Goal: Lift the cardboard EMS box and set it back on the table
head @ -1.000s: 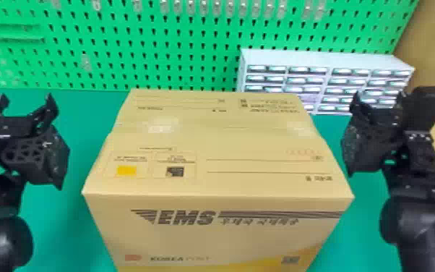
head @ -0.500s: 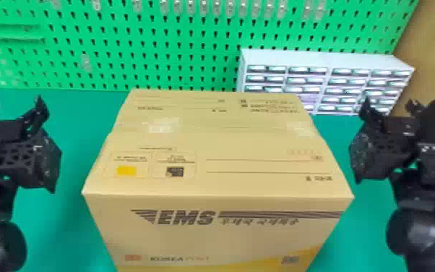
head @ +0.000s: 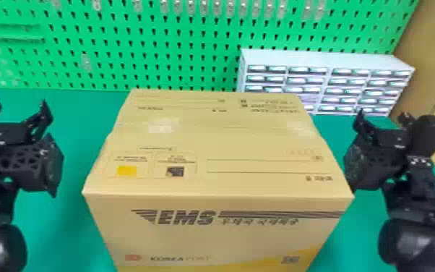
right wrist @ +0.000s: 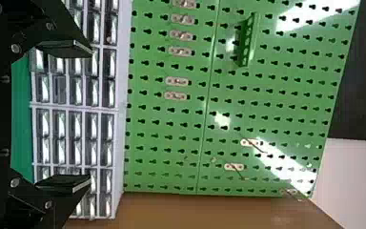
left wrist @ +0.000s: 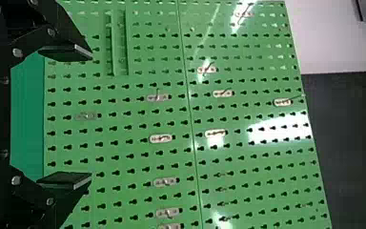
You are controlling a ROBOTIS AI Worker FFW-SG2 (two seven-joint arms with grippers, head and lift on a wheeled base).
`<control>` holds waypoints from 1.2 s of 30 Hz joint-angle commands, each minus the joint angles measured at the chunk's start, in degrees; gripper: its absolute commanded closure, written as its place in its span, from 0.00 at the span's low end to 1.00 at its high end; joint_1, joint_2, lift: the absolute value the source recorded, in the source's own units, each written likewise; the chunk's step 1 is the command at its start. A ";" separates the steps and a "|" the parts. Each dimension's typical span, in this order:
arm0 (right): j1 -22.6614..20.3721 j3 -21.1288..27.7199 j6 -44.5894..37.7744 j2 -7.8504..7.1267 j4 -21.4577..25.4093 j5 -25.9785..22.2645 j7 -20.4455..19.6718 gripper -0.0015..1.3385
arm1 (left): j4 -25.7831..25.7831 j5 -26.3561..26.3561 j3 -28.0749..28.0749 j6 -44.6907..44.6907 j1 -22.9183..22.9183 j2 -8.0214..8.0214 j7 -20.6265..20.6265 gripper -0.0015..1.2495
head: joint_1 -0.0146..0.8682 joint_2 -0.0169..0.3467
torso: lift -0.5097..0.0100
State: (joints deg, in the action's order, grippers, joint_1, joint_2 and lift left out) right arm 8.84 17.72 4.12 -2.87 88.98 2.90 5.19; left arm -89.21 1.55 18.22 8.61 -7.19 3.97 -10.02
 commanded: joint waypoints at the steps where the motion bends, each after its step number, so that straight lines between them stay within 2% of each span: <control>1: 0.13 -0.14 -0.16 0.23 -0.12 1.23 0.00 0.25 | 0.00 2.49 -0.90 0.00 -0.55 -0.02 -0.09 0.29 | 0.78 0.01 | 0.80; 8: 0.13 -0.94 -0.69 -0.82 -0.12 0.35 0.00 0.25 | 0.00 3.73 -1.52 -0.26 -0.46 0.07 -0.09 0.29 | 0.78 0.01 | 0.80; 18: 0.57 -2.34 -0.69 -0.74 -0.12 0.35 0.00 0.25 | 0.00 2.85 -1.96 -0.97 -0.64 0.07 -0.09 0.29 | 0.78 0.01 | 0.80; 22: 1.18 -4.01 -1.48 -0.21 -0.12 0.71 0.00 0.25 | 0.00 2.14 -2.84 -1.23 -0.90 0.07 -0.09 0.29 | 0.78 0.01 | 0.80; 29: 2.24 -7.35 -2.36 2.25 -1.00 3.61 -0.09 0.25 | 0.44 2.14 -4.68 -1.41 -1.43 -0.02 0.00 0.29 | 0.78 0.01 | 0.80; 36: 3.20 -11.31 -2.36 2.92 -2.76 4.13 -0.44 0.25 | 0.61 2.06 -6.09 -1.67 -2.13 -0.02 0.00 0.29 | 0.78 0.01 | 0.80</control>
State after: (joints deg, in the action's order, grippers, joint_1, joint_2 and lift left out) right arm 11.59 8.23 1.76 -0.22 86.87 6.58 4.94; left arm -88.72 3.61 12.97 7.02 -8.92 3.95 -10.01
